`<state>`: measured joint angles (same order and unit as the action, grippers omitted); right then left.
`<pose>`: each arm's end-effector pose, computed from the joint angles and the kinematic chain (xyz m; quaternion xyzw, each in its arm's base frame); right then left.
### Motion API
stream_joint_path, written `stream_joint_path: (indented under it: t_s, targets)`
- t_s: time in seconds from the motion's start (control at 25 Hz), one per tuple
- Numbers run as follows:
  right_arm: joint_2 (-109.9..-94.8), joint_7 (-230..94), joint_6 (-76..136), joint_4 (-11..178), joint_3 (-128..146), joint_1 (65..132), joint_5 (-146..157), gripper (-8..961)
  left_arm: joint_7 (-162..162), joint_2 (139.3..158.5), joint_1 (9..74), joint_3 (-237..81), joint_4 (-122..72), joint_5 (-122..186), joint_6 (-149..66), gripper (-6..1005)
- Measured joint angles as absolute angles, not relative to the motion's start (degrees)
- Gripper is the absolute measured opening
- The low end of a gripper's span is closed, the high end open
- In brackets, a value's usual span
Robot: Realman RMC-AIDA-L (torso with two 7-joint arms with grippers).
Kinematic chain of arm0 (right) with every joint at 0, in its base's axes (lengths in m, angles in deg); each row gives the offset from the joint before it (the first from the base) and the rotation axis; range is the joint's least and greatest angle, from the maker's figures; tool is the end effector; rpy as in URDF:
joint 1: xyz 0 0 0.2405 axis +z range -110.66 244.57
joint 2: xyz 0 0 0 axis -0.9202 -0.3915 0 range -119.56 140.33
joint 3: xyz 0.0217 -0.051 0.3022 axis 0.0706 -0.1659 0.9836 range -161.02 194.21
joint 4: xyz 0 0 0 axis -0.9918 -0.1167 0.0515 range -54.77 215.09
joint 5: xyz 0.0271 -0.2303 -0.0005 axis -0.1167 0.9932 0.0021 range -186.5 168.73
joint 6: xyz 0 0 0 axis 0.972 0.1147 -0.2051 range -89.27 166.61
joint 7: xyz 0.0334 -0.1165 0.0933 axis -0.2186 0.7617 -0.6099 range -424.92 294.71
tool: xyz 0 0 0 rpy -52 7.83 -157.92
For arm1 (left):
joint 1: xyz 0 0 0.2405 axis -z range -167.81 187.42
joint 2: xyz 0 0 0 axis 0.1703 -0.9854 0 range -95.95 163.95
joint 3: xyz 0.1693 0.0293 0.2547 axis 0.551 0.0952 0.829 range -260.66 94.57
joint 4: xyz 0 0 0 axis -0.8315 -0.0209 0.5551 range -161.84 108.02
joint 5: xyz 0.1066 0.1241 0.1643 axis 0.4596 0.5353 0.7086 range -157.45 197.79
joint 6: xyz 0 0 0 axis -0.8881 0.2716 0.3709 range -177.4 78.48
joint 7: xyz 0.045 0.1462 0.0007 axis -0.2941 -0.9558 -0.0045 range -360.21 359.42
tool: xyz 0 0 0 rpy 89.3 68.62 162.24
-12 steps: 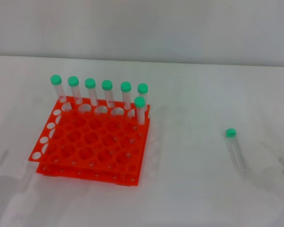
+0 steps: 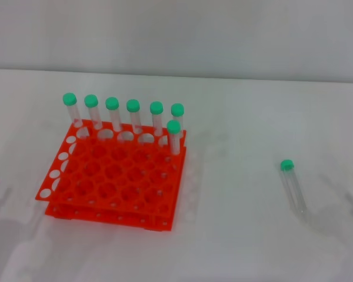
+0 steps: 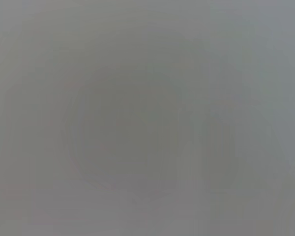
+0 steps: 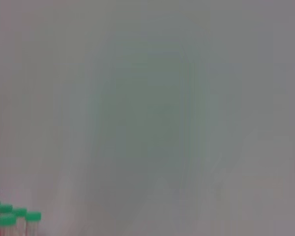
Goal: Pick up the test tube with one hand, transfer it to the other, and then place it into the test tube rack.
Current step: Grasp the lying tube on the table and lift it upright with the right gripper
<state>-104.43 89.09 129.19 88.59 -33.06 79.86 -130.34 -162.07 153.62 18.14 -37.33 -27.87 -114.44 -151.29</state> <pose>0.4143 0.2698 -0.0033 -0.7787 0.1398 0.3564 0.4971 -0.4143 0.2095 -0.0158 -0.6550 -0.1743 -0.4050 0.6137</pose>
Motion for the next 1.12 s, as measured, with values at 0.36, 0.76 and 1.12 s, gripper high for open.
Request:
stream_joint_path:
  t_s: [0.36,0.76,1.12]
  targets:
    - [-103.87,59.3,125.39,106.02,-33.4,79.11,-122.91,853,-161.84,153.67,18.34,-37.26,-27.93,-114.3,-151.59,699]
    - [-104.4,17.66,118.35,136.85,-35.18,81.85,-95.44,852,-161.78,153.71,19.15,-37.25,-27.96,-114.3,-151.6,699]
    - [-104.43,-18.77,109.35,164.87,-49.91,83.38,-62.62,851,-161.76,153.71,19.63,-37.26,-27.96,-114.3,-151.65,698]
